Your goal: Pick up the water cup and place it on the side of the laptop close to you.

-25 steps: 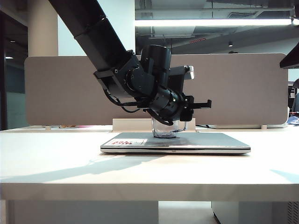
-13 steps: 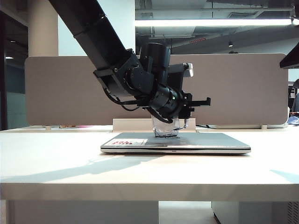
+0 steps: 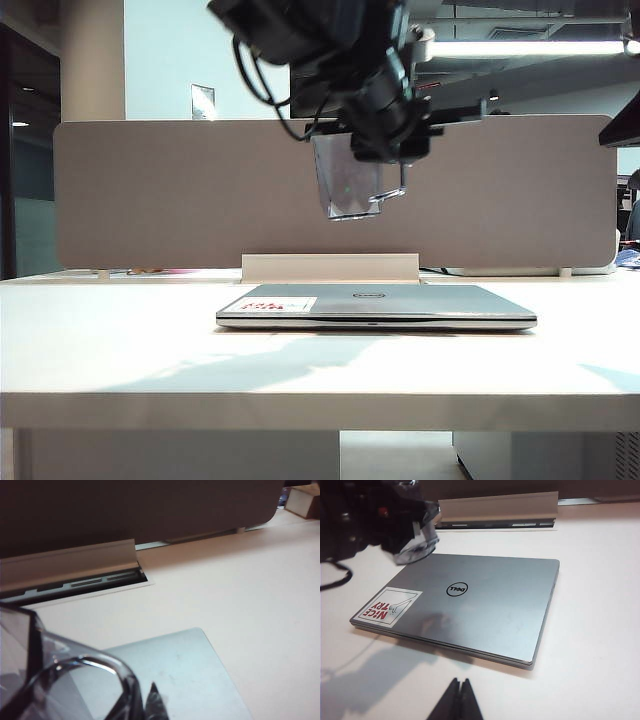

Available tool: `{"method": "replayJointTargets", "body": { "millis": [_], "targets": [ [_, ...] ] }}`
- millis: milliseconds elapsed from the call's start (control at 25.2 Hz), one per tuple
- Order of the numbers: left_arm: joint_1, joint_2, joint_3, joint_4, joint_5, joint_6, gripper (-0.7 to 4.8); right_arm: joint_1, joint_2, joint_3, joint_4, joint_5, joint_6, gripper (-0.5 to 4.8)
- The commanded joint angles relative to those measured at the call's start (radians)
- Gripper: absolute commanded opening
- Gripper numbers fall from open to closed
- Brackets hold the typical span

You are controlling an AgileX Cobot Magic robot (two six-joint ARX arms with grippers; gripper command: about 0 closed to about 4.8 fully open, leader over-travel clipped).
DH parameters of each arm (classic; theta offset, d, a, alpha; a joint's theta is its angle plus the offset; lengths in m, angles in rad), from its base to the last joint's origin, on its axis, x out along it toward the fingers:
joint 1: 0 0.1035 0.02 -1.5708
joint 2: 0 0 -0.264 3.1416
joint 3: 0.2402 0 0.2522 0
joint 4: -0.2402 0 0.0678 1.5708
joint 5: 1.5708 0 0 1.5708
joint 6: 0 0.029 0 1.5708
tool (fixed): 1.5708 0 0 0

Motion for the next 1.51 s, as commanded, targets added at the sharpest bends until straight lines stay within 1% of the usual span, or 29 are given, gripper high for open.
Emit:
{"method": "replayJointTargets", "body": {
  "millis": [40, 119, 198, 317, 396, 475, 515, 713, 832, 872, 1189, 1387, 1506],
  "targets": [
    [-0.078, -0.011, 0.002, -0.067, -0.131, -0.055, -0.06, -0.002, -0.002, 0.004, 0.013, 0.002, -0.022, -0.08],
    [-0.111, -0.011, -0.003, -0.096, -0.18, -0.09, -0.06, -0.002, -0.003, 0.004, 0.013, 0.002, -0.047, -0.08],
    [-0.149, -0.011, -0.029, -0.095, -0.232, -0.128, -0.06, -0.003, -0.004, 0.004, 0.013, 0.008, -0.053, -0.08],
    [-0.177, -0.011, -0.07, -0.1, -0.272, -0.168, -0.06, -0.013, -0.005, 0.004, 0.011, 0.009, -0.053, -0.08],
    [-0.187, -0.011, -0.107, -0.1, -0.273, -0.214, -0.06, -0.024, -0.007, 0.004, 0.009, 0.007, -0.053, -0.08],
    [-0.196, -0.011, -0.168, -0.1, -0.272, -0.296, -0.06, -0.047, -0.016, 0.004, -0.008, 0.005, -0.051, -0.08],
    [-0.201, -0.011, -0.193, -0.099, -0.267, -0.317, -0.06, -0.055, -0.02, 0.004, -0.019, 0.002, -0.051, -0.08],
    [-0.203, -0.01, -0.238, -0.098, -0.262, -0.365, -0.06, -0.056, -0.022, 0.004, -0.032, 0.002, -0.051, -0.08],
    [-0.203, -0.006, -0.26, -0.061, -0.254, -0.365, -0.06, -0.056, -0.022, 0.004, -0.032, 0.001, -0.051, -0.08],
    [-0.203, -0.006, -0.262, -0.061, -0.238, -0.365, -0.06, -0.056, -0.022, 0.004, -0.032, 0.001, -0.051, -0.08],
    [-0.204, 0.005, -0.271, -0.062, -0.219, -0.365, -0.06, -0.056, -0.022, 0.004, -0.039, -0.002, -0.047, -0.08],
    [-0.24, 0.027, -0.271, -0.061, -0.216, -0.366, -0.05, -0.056, -0.022, 0.004, -0.04, -0.002, -0.048, -0.08],
    [-0.245, 0.027, -0.271, -0.062, -0.224, -0.365, 0.01, -0.056, -0.022, 0.004, -0.04, -0.002, -0.048, -0.08]
  ]
}}
